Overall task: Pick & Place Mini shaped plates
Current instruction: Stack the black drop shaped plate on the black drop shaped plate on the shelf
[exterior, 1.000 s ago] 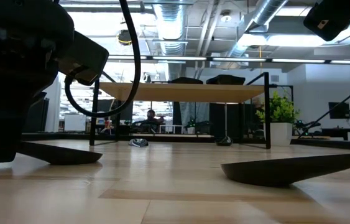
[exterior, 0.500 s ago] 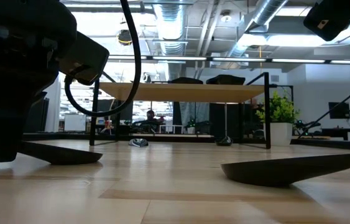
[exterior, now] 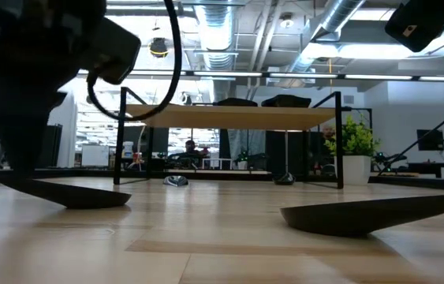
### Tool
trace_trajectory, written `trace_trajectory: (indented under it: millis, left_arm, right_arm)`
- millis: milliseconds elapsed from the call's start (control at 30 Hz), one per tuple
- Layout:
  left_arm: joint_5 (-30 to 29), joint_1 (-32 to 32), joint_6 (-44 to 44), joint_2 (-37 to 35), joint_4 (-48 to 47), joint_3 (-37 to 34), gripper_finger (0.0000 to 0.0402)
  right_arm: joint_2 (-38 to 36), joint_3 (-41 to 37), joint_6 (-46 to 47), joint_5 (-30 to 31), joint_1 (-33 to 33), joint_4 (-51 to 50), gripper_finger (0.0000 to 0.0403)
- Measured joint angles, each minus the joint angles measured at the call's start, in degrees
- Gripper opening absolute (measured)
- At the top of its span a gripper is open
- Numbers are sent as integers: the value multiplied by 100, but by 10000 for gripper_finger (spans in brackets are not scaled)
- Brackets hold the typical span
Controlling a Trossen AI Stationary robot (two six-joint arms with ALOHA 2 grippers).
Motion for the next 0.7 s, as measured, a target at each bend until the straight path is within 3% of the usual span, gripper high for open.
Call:
trace_trajectory:
  millis: [367, 567, 700]
  left_arm:
    - [-51, 1, 4, -66, -19, 0, 70]
    - [-71, 9, 336, -80, 763, 0, 62]
    - [-129, 150, 442, -56, 806, -2, 62]
  right_arm:
    - [0, 0, 0, 0, 1, 0, 124]
    - [0, 0, 0, -1, 1, 0, 124]
    - [0, 0, 0, -2, 1, 0, 124]
